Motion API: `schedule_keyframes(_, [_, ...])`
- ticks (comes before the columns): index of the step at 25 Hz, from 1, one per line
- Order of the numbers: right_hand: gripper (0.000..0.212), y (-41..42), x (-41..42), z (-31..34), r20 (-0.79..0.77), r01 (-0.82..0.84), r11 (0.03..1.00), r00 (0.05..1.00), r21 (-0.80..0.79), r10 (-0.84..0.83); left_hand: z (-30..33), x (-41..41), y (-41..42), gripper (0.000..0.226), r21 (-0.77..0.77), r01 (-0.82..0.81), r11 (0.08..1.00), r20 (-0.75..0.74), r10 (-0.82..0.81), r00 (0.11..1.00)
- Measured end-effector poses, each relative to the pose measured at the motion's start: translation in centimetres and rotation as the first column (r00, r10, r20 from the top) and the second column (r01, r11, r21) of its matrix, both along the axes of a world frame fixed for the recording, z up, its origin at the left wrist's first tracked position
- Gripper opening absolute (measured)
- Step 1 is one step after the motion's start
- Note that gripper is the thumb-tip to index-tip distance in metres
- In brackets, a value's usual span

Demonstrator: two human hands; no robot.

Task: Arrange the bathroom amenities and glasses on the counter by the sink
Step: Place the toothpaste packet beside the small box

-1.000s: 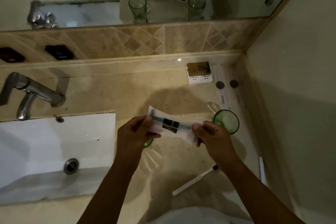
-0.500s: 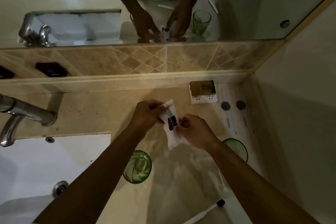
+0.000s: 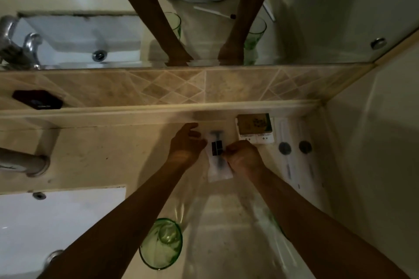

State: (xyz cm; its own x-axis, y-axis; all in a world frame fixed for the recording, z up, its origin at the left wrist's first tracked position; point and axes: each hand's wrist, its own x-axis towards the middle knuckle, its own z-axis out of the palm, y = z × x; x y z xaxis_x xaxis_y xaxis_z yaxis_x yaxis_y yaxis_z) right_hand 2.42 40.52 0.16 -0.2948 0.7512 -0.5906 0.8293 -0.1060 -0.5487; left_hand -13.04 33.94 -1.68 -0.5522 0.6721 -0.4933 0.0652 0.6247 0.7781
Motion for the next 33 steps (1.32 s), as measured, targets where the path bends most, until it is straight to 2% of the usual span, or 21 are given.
schedule_keyframes(2, [0.016,-1.1,0.7,0.2,-0.062,0.023,0.986,0.998,0.168,-0.013,0.3,0.4,-1.7,0.039,0.013,0.168,0.986,-0.242,-0.160,0.957])
schedule_keyframes(3, [0.017,-1.6,1.0,0.3,-0.048,-0.034,0.960,0.998,0.278,0.049,0.6,0.4,-2.7,0.033,0.022,0.307,0.952,-0.396,-0.273,0.877])
schedule_keyframes(5, [0.020,-2.8,1.2,0.7,0.019,-0.201,0.877,0.977,0.437,0.214,1.0,0.4,-4.4,0.034,-0.062,0.620,0.782,-0.644,-0.506,0.574])
schedule_keyframes(6, [0.023,-3.3,1.2,0.7,0.029,-0.250,0.851,0.963,0.462,0.268,0.8,0.4,-4.8,0.039,-0.126,0.714,0.689,-0.692,-0.577,0.435])
schedule_keyframes(7, [0.027,-3.7,1.2,0.5,0.031,-0.284,0.840,0.952,0.462,0.305,0.5,0.4,-5.0,0.044,-0.187,0.761,0.621,-0.702,-0.626,0.339])
schedule_keyframes(9, [0.030,-4.3,1.2,0.2,0.060,-0.332,0.833,0.938,0.443,0.342,0.2,0.6,-5.0,0.052,-0.266,0.788,0.556,-0.677,-0.689,0.258])
schedule_keyframes(13, [0.031,-4.6,1.3,-0.3,0.081,-0.337,0.832,0.938,0.441,0.337,-0.4,1.1,-4.9,0.057,-0.327,0.787,0.522,-0.581,-0.768,0.269])
schedule_keyframes(19, [0.050,-3.9,0.7,-1.1,0.143,-0.369,0.839,0.929,0.400,0.341,-0.5,1.1,-3.3,0.059,-0.331,0.778,0.534,-0.579,-0.766,0.279])
schedule_keyframes(28, [0.060,-3.3,0.1,-1.7,0.178,-0.372,0.853,0.928,0.366,0.328,-1.1,1.1,-2.5,0.058,-0.271,0.754,0.599,-0.538,-0.743,0.397])
schedule_keyframes(31, [0.050,-4.1,0.7,-0.8,0.109,-0.308,0.858,0.951,0.410,0.289,-0.4,1.3,-3.6,0.059,-0.229,0.737,0.636,-0.586,-0.695,0.417])
schedule_keyframes(33, [0.038,-5.0,1.1,0.1,0.032,-0.214,0.863,0.974,0.458,0.225,0.1,1.2,-4.8,0.056,-0.146,0.690,0.709,-0.591,-0.622,0.514])
